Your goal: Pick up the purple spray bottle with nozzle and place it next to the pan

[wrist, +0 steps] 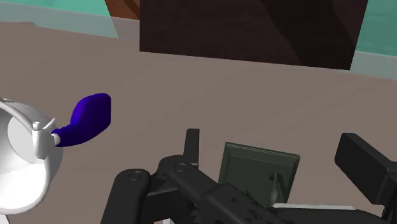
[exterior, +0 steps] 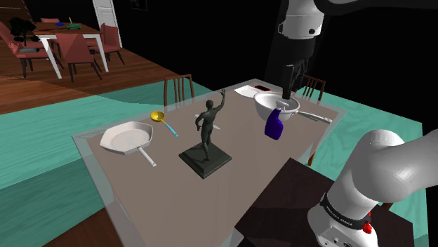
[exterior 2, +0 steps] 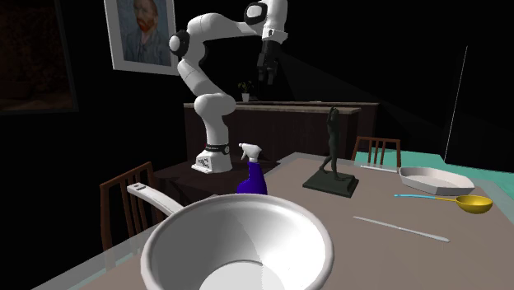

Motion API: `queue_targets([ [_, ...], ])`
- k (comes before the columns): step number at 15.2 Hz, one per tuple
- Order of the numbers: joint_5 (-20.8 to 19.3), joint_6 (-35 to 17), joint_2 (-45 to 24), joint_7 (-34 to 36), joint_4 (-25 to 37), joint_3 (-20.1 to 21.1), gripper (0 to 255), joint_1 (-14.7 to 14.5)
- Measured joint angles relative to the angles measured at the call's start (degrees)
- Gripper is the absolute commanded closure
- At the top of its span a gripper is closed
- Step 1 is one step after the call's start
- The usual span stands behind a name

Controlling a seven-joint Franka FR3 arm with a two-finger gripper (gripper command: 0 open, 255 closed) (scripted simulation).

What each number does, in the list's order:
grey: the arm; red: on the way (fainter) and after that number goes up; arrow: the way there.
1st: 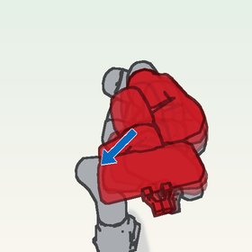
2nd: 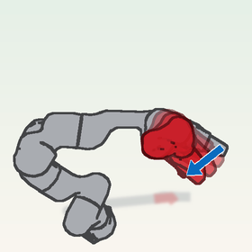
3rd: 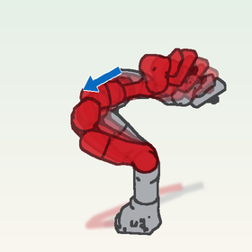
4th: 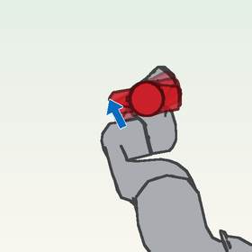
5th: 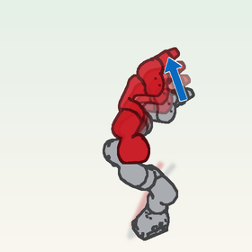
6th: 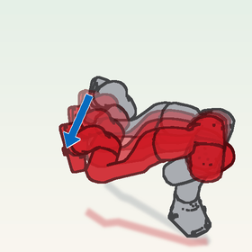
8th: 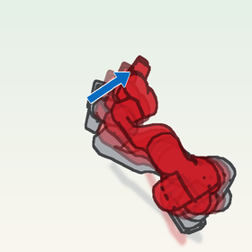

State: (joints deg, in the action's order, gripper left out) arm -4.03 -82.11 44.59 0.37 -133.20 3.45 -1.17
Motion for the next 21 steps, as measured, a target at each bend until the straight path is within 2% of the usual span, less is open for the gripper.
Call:
queue_targets([
  [3,-0.9,-1.8,-0.6,-1.3,-0.9,-1.4,0,0.5],
  [9,-4.8,-9.2,-3.6,-7.4,-3.9,-8.2,0,2.7],
  [15,-8.1,-17.3,-9.8,-14.3,-4.0,-15.7,0,5.1],
  [21,-8.8,-25.1,-19.1,-21.3,-0.9,-22.9,0,6.4],
])
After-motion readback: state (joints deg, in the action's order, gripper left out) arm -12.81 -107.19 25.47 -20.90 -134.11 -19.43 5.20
